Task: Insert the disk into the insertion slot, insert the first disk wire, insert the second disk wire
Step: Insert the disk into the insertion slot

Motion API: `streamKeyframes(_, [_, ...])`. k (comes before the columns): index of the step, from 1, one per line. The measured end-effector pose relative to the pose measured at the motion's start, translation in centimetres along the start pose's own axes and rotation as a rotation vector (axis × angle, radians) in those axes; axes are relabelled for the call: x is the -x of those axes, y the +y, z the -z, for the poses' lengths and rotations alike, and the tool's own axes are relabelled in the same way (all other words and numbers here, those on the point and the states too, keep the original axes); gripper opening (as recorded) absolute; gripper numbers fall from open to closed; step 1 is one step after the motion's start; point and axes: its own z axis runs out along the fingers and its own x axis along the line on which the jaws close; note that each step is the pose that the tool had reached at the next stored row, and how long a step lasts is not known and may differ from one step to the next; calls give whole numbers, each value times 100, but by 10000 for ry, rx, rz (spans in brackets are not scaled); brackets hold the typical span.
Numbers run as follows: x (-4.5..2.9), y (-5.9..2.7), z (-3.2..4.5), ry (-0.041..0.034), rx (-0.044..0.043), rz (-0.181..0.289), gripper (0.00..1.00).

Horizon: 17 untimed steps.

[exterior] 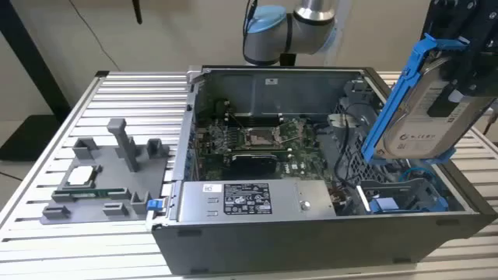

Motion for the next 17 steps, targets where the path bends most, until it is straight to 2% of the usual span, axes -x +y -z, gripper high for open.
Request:
streamKeyframes(10, [-3, -1, -14, 0, 0, -1, 0])
streamKeyframes(17, [-44, -9, -59, -1, 0, 0, 0])
